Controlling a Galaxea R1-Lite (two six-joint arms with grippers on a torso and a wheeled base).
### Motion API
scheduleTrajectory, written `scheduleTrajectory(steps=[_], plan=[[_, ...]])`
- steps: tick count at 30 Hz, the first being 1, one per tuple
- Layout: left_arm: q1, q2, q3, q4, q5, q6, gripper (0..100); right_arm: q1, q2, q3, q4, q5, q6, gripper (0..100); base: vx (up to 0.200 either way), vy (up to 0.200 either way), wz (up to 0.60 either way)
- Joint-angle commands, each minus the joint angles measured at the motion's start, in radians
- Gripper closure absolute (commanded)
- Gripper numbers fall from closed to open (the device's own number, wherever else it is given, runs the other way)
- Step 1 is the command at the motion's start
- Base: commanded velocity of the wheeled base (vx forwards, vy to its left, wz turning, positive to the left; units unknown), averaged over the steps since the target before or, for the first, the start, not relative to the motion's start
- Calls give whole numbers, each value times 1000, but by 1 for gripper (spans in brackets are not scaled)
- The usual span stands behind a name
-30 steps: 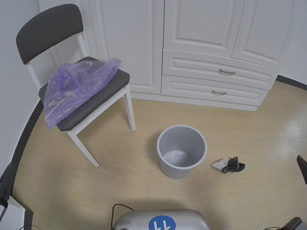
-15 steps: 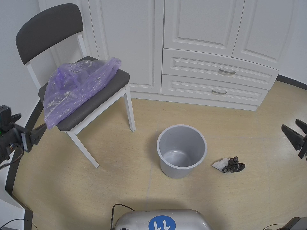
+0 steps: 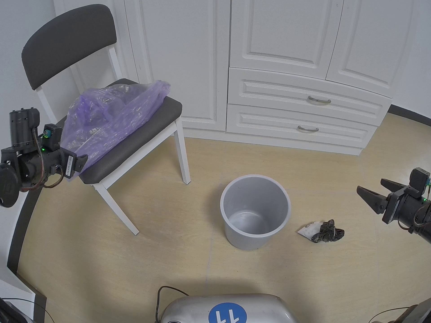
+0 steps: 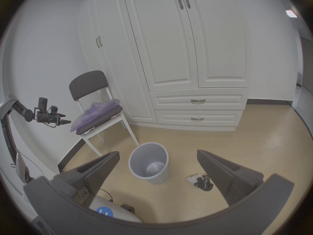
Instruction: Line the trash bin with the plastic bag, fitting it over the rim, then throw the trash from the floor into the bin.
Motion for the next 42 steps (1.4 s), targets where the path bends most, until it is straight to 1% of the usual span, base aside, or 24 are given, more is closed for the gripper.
scheduleTrajectory(steps=[1,8,13,17,21,25,34,37,40,42], plan=[[3,158,-101,-4,19,14,0,3,44,15,-17,3,3,0,0,0,0],[-18,212,-119,-5,17,18,0,3,47,11,-17,3,17,0,0,0,0],[-32,256,-161,-5,22,21,0,3,47,9,-17,3,27,0,0,0,0],[-26,299,-205,-22,89,86,0,3,38,9,-17,3,26,0,0,0,0],[-20,341,-237,-86,105,95,0,3,38,9,-17,3,26,0,0,0,0],[-13,342,-265,-86,105,95,0,-4,36,6,-17,3,26,0,0,0,0],[5,270,-273,-74,99,97,0,-6,33,0,-17,1,27,0,0,0,0],[10,269,-302,-74,100,95,0,-1,31,-3,-18,1,29,0,0,0,0],[7,284,-388,-73,102,95,0,5,31,-9,-21,1,29,0,0,0,0],[2,292,-418,-70,103,93,0,5,31,-12,-29,0,31,0,0,0,0]])
